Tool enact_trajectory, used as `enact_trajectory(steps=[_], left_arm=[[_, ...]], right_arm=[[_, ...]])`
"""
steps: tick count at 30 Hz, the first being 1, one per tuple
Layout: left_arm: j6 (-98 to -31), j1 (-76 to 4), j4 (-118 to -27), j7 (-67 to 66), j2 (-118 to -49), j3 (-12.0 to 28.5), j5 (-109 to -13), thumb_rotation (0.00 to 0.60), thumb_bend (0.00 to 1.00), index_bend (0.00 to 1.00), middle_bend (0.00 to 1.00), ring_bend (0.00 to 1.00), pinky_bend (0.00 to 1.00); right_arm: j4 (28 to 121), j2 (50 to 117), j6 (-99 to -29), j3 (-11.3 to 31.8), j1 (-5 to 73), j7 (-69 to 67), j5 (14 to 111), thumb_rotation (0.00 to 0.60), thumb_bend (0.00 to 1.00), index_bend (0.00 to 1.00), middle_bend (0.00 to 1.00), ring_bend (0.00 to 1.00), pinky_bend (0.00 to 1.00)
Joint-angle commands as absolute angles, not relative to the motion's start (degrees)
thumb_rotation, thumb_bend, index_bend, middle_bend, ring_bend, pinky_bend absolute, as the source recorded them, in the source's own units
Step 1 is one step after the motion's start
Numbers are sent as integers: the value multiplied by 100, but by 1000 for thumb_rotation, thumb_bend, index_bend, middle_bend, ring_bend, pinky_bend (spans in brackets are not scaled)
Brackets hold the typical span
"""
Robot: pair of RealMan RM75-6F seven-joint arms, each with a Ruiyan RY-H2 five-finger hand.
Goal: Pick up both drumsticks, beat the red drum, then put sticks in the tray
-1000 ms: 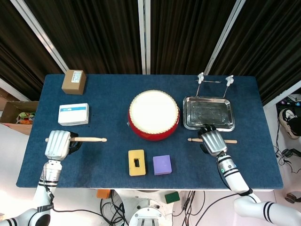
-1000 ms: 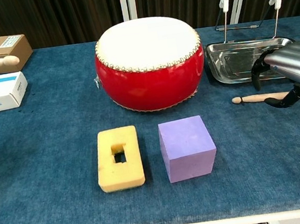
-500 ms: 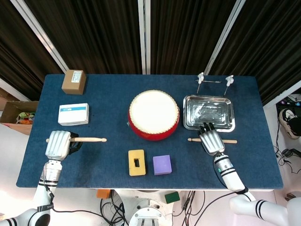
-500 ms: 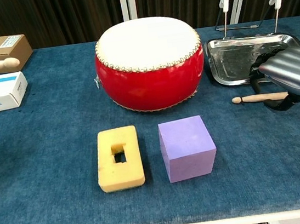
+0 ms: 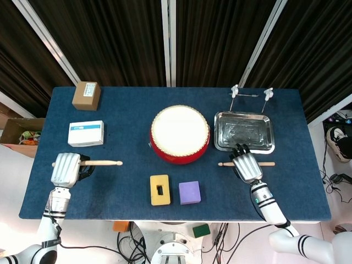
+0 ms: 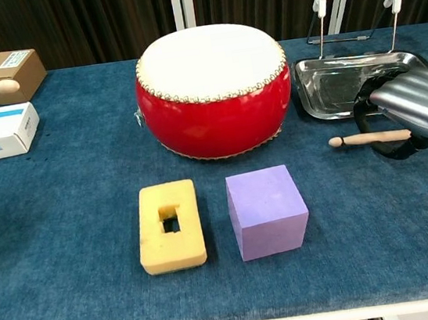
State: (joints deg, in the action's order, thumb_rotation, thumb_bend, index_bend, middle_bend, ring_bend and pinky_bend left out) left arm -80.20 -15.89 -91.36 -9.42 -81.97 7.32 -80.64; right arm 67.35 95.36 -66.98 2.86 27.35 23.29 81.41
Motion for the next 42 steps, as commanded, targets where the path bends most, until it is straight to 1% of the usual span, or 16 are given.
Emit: enact_trajectory(steps=[1,3,6,11,17,24,31,33,36,39,42], left_arm=[[-8038,-1573,-9154,-923,-8175,738,-8048,600,336,1000,1000,1000,1000],[-8046,-1563,-9171,-909,-8154,741,-8037,600,335,1000,1000,1000,1000],[-8053,-1557,-9215,-900,-8112,750,-8027,600,335,1000,1000,1000,1000],[-8047,-1570,-9311,-931,-8067,768,-8019,600,334,1000,1000,1000,1000],[-8004,-1617,-9417,-1035,-8025,774,-8032,600,334,1000,1000,1000,1000],[-7983,-1621,-9516,-1112,-7953,762,-8007,600,332,1000,1000,1000,1000],[-7950,-1619,-9538,-1124,-7931,729,-7983,600,331,999,1000,1000,1000],[-7935,-1623,-9531,-1115,-7933,725,-7974,600,331,998,1000,1000,1000],[-7922,-1625,-9515,-1089,-7937,715,-7973,600,331,998,1000,1000,1000],[-7904,-1625,-9488,-1053,-7945,698,-7974,600,331,997,1000,1000,1000],[-7890,-1626,-9458,-1017,-7952,683,-7980,600,331,997,1000,1000,1000]], right_arm=[[7202,9222,-7091,387,2535,1247,8274,600,477,680,350,153,236],[7447,9041,-7183,438,2437,598,8257,600,477,684,361,163,240],[7891,8692,-7218,577,2264,-786,8113,600,477,685,376,178,252],[8332,8224,-6927,786,2092,-3462,7913,600,477,686,384,182,255],[8339,8087,-6481,1010,1993,-6435,7788,600,477,690,412,209,260],[8024,8134,-6016,1058,2073,-8794,8013,600,477,691,416,221,260],[7696,8275,-5879,1032,2221,-10371,8365,600,471,651,417,222,260],[7530,8356,-5915,966,2262,-10605,8511,600,437,609,416,222,259],[7344,8466,-5966,900,2317,-10737,8629,600,354,523,409,222,257],[7197,8567,-6020,841,2358,-10842,8696,600,321,476,405,222,255],[7096,8628,-6108,800,2394,-10885,8753,600,304,458,405,221,255]])
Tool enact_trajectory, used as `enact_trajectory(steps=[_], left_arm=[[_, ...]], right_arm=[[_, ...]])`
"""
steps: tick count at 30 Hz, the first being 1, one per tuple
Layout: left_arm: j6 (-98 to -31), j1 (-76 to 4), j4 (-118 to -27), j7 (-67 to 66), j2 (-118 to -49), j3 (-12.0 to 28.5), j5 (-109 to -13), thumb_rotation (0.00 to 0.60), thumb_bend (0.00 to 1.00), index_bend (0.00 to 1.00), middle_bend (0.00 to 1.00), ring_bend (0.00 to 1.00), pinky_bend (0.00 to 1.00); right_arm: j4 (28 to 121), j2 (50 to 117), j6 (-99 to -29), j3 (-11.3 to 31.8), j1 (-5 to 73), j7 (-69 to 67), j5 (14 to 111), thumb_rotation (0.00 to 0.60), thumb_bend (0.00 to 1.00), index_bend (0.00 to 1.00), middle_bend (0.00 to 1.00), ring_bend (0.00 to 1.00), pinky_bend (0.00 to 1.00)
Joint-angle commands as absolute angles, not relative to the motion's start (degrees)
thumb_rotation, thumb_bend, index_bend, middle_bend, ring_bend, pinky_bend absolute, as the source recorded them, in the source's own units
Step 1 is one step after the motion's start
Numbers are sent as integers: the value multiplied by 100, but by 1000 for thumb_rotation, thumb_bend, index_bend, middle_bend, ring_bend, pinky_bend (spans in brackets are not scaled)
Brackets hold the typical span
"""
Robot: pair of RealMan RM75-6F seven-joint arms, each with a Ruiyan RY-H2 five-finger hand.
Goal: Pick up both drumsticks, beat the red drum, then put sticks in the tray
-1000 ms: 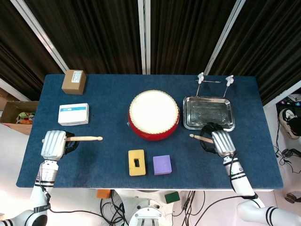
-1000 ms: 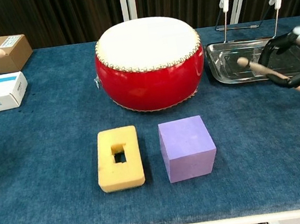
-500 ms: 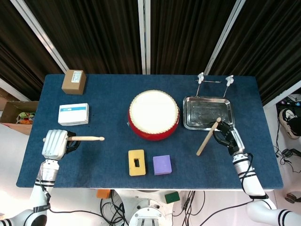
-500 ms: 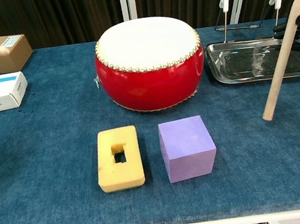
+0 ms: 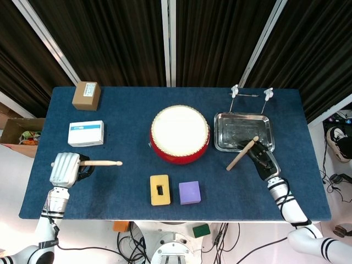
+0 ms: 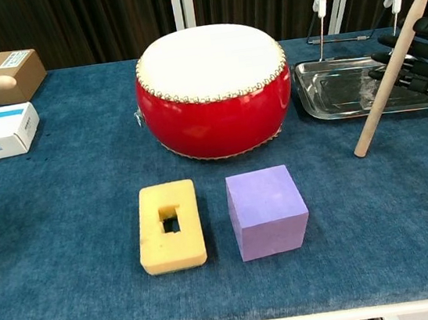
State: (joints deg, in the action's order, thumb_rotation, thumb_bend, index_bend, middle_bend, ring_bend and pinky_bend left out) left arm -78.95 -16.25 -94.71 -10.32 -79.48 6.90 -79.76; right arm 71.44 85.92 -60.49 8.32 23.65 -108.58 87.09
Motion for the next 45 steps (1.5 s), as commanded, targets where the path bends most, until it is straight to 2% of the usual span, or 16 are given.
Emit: enact_trajectory(steps=[1,6,10,18,33,36,39,42,45], left_arm=[[-7889,-1625,-9451,-1008,-7951,678,-7984,600,331,997,1000,1000,1000],[-7897,-1613,-9438,-963,-7936,663,-8000,600,330,997,1000,1000,1000],[-7902,-1601,-9444,-934,-7913,650,-8006,600,326,997,1000,1000,1000],[-7845,-1617,-9505,-957,-7876,612,-8031,600,320,997,1000,1000,1000],[-7843,-1616,-9546,-931,-7836,608,-8034,600,319,997,1000,1000,1000],[-7834,-1618,-9537,-905,-7830,608,-8035,600,319,996,1000,1000,1000],[-7812,-1623,-9522,-884,-7831,601,-8030,600,320,997,1000,1000,1000],[-7782,-1633,-9486,-843,-7842,604,-8012,600,319,997,1000,1000,1000],[-7739,-1655,-9440,-811,-7851,606,-8005,600,319,997,1000,1000,1000]], right_arm=[[7084,8633,-6139,787,2400,-10897,8773,600,302,458,405,221,255],[7032,8619,-6395,654,2404,-10758,8977,600,291,458,405,222,255],[7046,8581,-6544,530,2379,-10476,9055,600,223,466,414,229,264],[7043,8756,-6542,378,2327,-9547,8914,600,81,639,524,326,340],[6643,9316,-6316,172,2403,-8220,8816,600,78,851,663,478,455],[6600,9430,-6257,195,2448,-7964,8769,600,78,946,724,544,497],[6595,9517,-6212,234,2488,-7769,8717,600,79,1000,829,667,570],[6591,9592,-6208,276,2542,-7543,8711,600,134,1000,924,802,655],[6527,9663,-6239,268,2606,-7214,8790,600,363,1000,995,914,744]])
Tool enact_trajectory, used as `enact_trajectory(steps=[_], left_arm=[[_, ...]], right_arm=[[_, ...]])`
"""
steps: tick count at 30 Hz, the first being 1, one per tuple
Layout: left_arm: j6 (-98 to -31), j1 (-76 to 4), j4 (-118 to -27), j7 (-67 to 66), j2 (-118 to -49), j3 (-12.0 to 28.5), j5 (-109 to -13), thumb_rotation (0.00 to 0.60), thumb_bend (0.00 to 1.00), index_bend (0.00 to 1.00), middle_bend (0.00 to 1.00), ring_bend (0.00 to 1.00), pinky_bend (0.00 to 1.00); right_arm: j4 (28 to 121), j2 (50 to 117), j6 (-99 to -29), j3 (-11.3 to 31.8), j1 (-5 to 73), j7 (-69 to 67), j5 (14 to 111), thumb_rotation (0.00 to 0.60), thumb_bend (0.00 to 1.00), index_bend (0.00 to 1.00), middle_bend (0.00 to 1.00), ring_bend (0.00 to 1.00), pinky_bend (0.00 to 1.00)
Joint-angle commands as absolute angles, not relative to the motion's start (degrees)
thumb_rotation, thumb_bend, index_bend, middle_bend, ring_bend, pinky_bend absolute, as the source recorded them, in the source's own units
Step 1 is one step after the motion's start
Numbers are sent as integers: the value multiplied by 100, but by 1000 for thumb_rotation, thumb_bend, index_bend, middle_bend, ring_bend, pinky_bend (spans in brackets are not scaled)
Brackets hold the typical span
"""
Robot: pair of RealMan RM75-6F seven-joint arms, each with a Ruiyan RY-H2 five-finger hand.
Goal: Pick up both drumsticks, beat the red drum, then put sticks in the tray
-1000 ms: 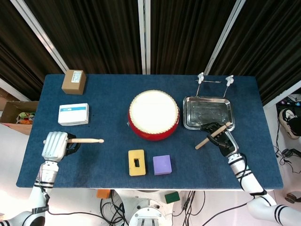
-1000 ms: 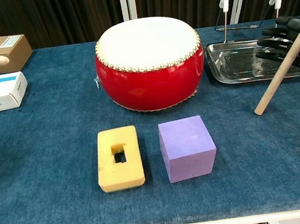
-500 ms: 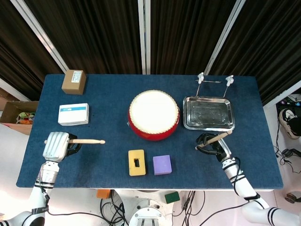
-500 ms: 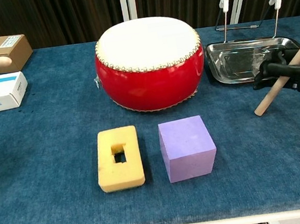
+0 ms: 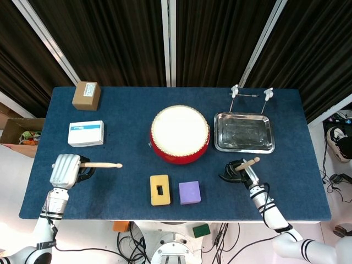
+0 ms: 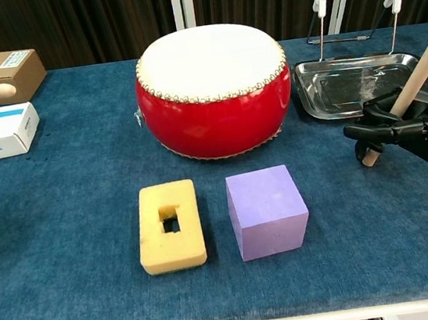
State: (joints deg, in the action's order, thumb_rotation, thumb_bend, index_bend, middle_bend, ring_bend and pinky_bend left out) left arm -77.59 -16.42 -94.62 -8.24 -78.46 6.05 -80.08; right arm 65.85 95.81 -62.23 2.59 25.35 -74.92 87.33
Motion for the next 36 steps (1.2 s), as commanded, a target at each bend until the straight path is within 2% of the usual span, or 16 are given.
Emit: enact_trajectory(steps=[1,5,9,14,19,23,27,30,33,36], left_arm=[[-7729,-1661,-9426,-806,-7855,606,-8005,600,319,996,1000,1000,1000],[-7688,-1687,-9360,-783,-7871,611,-7999,600,319,997,1000,1000,1000],[-7628,-1728,-9264,-810,-7864,617,-7993,600,319,996,1000,1000,1000],[-7537,-1809,-9181,-848,-7842,647,-7991,600,319,996,1000,1000,1000],[-7359,-2034,-9123,-997,-7813,767,-8022,600,319,997,1000,1000,1000],[-7044,-2389,-9031,-1333,-7896,957,-7953,600,329,996,1000,1000,1000],[-6619,-2847,-8999,-1740,-8006,1291,-7611,600,334,997,1000,1000,1000],[-6400,-3161,-8901,-1993,-8142,1504,-7383,600,336,997,1000,1000,1000],[-6218,-3438,-8771,-2199,-8313,1654,-7155,600,337,997,1000,1000,1000],[-6113,-3673,-8589,-2369,-8534,1771,-6925,600,337,997,1000,1000,1000]], right_arm=[[6495,9688,-6259,263,2626,-7086,8822,600,439,1000,1000,939,771],[6386,9758,-6353,254,2726,-6421,8964,600,672,1000,1000,998,874],[6445,9648,-6395,264,2863,-5529,9094,600,761,1000,1000,1000,930],[6942,9153,-6275,309,3039,-4407,9141,600,778,1000,1000,1000,958],[7921,8131,-5937,450,3255,-3134,9007,600,778,1000,1000,1000,970],[8754,7224,-5348,705,3549,-2242,8590,600,778,1000,1000,1000,970],[9395,6327,-4219,1028,4159,-1047,7743,600,778,1000,1000,1000,970],[9638,5924,-3518,1220,4692,-251,6942,600,778,1000,1000,1000,970],[9714,5784,-3167,1273,5213,453,6115,600,778,1000,1000,1000,970],[9686,5785,-3005,1140,5765,1105,5256,600,778,1000,1000,1000,970]])
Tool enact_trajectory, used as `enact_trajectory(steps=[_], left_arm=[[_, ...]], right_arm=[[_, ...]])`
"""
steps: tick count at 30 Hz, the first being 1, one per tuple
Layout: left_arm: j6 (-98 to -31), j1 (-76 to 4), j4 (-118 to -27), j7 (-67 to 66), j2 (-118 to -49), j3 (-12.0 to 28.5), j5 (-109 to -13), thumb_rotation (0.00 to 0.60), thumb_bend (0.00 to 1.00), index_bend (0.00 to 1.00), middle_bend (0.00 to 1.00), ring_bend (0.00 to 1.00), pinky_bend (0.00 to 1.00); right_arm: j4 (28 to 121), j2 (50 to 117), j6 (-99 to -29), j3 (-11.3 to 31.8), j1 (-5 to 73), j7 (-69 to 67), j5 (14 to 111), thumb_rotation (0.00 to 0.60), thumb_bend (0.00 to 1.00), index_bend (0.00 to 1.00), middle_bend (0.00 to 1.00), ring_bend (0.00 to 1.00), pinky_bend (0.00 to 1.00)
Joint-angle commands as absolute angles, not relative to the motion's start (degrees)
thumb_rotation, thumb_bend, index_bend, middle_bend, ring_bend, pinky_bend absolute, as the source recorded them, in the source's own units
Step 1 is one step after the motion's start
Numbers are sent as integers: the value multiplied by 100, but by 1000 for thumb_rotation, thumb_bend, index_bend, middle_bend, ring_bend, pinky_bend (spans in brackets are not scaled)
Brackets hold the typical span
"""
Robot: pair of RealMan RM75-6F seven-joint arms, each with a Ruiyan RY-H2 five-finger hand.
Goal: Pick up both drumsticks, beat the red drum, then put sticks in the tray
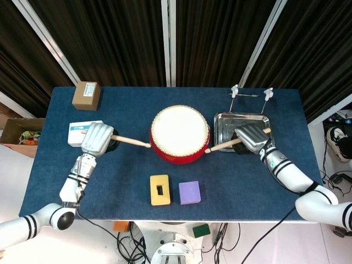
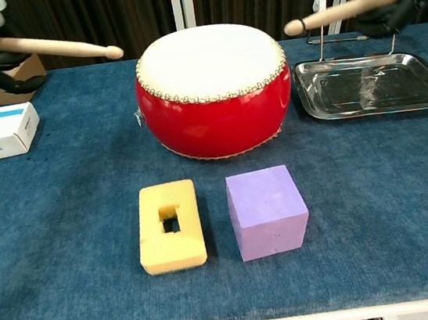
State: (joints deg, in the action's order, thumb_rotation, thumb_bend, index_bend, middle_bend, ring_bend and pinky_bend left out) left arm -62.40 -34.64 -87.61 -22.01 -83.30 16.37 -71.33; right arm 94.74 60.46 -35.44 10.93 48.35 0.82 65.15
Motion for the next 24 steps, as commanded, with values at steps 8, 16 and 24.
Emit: enact_trajectory(steps=[8,16,24], left_arm=[[-5903,-4131,-8295,-2416,-9041,1981,-6377,600,338,996,1000,1000,1000],[-5774,-4631,-7638,-2995,-9513,1926,-6087,600,338,996,1000,1000,1000],[-5813,-4827,-7307,-3582,-9697,1823,-5683,600,338,996,1000,1000,1000]], right_arm=[[9710,5981,-3477,711,6923,2219,3401,600,778,1000,1000,1000,971],[9732,6051,-3780,489,7339,2504,2553,600,780,1000,1000,1000,971],[9306,6454,-3753,142,7433,2676,2301,600,792,1000,1000,1000,971]])
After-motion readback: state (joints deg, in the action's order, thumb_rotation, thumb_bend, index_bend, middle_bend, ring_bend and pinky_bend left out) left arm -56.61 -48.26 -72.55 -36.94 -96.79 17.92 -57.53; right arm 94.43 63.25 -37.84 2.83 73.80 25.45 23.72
